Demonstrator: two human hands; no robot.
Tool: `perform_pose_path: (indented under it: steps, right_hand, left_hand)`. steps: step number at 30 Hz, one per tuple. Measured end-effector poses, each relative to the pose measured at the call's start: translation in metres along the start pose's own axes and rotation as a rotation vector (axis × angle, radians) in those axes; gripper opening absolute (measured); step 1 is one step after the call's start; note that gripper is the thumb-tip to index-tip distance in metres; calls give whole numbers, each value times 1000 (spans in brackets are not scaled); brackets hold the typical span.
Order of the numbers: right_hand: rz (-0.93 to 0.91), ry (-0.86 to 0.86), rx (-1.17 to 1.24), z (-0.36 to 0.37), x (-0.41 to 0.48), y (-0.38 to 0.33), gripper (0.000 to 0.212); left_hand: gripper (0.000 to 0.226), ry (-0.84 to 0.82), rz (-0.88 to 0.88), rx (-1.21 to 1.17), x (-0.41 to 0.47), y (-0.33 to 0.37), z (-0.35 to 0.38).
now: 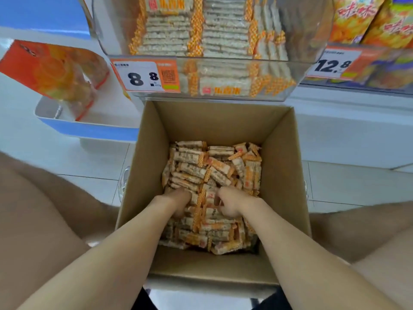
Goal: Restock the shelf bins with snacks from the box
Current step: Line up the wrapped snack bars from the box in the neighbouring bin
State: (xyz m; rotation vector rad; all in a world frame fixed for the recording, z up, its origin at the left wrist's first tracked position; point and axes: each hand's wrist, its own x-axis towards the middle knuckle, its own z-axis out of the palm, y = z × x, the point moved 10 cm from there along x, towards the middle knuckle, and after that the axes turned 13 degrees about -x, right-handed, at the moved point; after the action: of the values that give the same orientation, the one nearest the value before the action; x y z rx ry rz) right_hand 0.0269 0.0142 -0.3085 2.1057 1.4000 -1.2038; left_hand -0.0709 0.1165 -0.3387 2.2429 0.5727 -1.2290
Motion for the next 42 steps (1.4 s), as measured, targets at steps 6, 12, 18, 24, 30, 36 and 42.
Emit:
perform_pose_path:
  steps: [6,12,18,24,30,36,42]
  right_hand:
    - [21,-67,-52,37,7,-9,37]
    - [104,68,326,11,5,16,40]
    - [170,246,903,-43,-27,46,46]
    - [184,508,846,-87,-59,51,35]
    - [-112,613,688,-142,-93,7,28]
    - [-201,679,516,-181,-127,-29,35]
    - [-287,850,540,-223,-177,-64,27]
  left_hand:
    - [35,9,-8,-180,4,-4,-2]
    - [52,121,-7,-483,-1,-7,-34]
    - [62,187,58,-711,-26,7,-69]
    - [25,327,176,-989,-69,20,-113]
    - [35,133,344,-1308,-111,39,-132]
    - [30,295,363,-1058,-172,31,-171]
    - [17,499,446,-908,-253,25,-221]
